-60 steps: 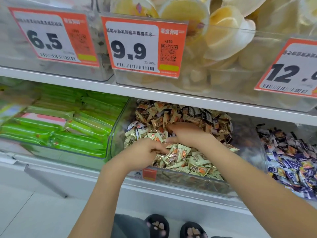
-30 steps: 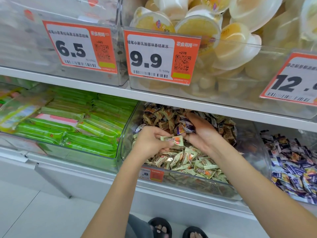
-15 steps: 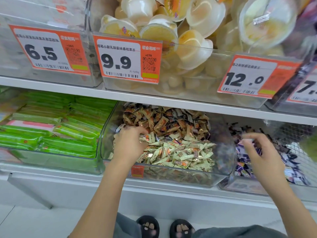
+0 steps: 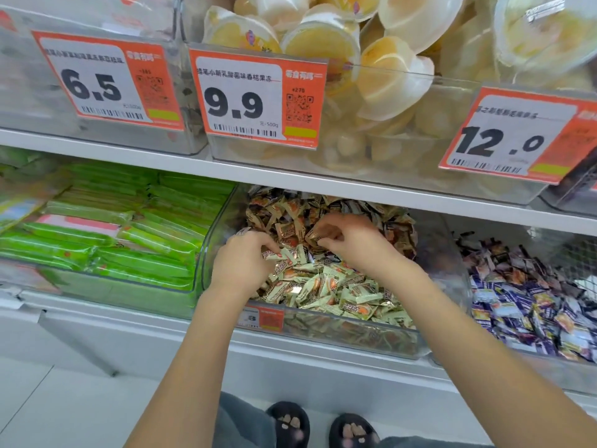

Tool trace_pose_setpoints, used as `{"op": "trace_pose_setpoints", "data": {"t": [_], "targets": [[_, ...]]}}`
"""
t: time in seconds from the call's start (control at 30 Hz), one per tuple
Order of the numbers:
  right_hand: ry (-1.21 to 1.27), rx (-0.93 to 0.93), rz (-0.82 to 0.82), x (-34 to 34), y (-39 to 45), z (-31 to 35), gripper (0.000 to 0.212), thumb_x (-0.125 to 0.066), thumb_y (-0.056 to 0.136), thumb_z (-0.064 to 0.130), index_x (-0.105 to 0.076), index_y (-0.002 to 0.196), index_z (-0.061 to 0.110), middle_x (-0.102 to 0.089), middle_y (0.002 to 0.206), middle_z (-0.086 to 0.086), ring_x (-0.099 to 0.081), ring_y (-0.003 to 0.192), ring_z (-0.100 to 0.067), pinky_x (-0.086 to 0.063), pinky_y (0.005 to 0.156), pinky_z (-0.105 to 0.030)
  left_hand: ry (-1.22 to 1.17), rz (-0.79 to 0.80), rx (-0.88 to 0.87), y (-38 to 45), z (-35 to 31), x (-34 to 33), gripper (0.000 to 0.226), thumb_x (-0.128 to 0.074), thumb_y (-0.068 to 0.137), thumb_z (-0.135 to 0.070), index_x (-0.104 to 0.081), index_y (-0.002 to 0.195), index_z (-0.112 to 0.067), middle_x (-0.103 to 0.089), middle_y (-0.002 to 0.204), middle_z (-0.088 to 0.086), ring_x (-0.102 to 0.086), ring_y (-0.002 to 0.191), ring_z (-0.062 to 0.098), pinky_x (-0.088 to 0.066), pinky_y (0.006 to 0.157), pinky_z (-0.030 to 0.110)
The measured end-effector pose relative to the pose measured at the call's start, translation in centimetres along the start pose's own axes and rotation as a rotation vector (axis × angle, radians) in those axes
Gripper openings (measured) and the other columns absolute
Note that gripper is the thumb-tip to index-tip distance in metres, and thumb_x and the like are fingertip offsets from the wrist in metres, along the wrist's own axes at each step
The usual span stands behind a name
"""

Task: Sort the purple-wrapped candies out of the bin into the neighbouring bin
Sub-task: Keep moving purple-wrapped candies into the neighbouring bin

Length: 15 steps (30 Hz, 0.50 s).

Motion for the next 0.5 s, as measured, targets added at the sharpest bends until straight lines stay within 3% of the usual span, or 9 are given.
{"op": "trace_pose_setpoints", "data": {"t": [0.1,0.17,0.27,0.37,0.43,0.5], "targets": [[-0.245,-0.071,0.356,-3.5,3.4,-0.3,0.055,-0.064,0.088,0.039,-0.045,0.135,0.015,-0.055,0.127,-0.003,-0.056,0.105,-0.02,-0.047,0.082,-0.028,0.042,0.018,-0.016,0.2,0.0,-0.2,0.014,-0.068,0.081,-0.023,-0.066,0.091,-0.033,-0.068,0.103,-0.002,-0.063,0.063,0.015,-0.053,0.064,0.029],[-0.318,-0.081,0.413,-4.5,4.2,-0.5,0.063,-0.062,0.089,0.041,-0.038,0.138,0.011,-0.053,0.129,-0.007,-0.055,0.104,-0.021,-0.042,0.074,-0.025,0.081,0.022,-0.044,0.3,0.0,-0.3,0.014,-0.068,0.08,-0.025,-0.065,0.091,-0.033,-0.066,0.1,-0.003,-0.061,0.076,0.02,-0.048,0.068,0.028],[-0.184,-0.108,0.382,-4.9,4.2,-1.0,0.058,-0.067,0.087,0.027,-0.037,0.135,0.014,-0.057,0.12,-0.006,-0.055,0.09,-0.017,-0.041,0.059,-0.021,0.08,0.044,-0.072,0.8,0.3,-0.4,0.014,-0.068,0.08,-0.027,-0.064,0.092,-0.032,-0.064,0.104,-0.004,-0.054,0.07,0.015,-0.041,0.066,0.026],[0.091,-0.161,0.293,-4.3,3.5,-1.7,0.04,-0.07,0.081,0.01,-0.048,0.112,0.024,-0.063,0.101,0.002,-0.058,0.075,-0.009,-0.043,0.049,-0.017,0.036,0.051,-0.086,1.0,0.5,-0.4,0.012,-0.068,0.081,-0.027,-0.064,0.092,-0.031,-0.064,0.109,-0.003,-0.047,0.059,0.007,-0.042,0.064,0.027],[0.295,-0.185,0.144,-2.5,2.5,-1.6,0.04,-0.069,0.078,0.004,-0.052,0.104,0.029,-0.065,0.097,0.009,-0.062,0.078,-0.009,-0.046,0.049,-0.018,0.005,0.051,-0.082,1.0,0.5,-0.3,0.013,-0.069,0.081,-0.026,-0.066,0.093,-0.03,-0.064,0.109,-0.003,-0.055,0.067,0.011,-0.047,0.066,0.029],[0.453,-0.193,-0.044,-0.1,0.9,-1.8,0.037,-0.069,0.079,0.005,-0.057,0.096,0.036,-0.067,0.091,0.015,-0.067,0.085,-0.01,-0.054,0.059,-0.023,-0.013,0.042,-0.098,1.0,0.4,-0.3,0.013,-0.07,0.081,-0.026,-0.069,0.093,-0.028,-0.065,0.108,-0.001,-0.06,0.088,0.016,-0.051,0.076,0.034]]}}
Point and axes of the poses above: each hand's wrist, its own y-axis towards the middle knuckle, its own x-axis out of the back of the hand, z = x × y, the point moved 5 cm from there along y, towards the middle knuckle
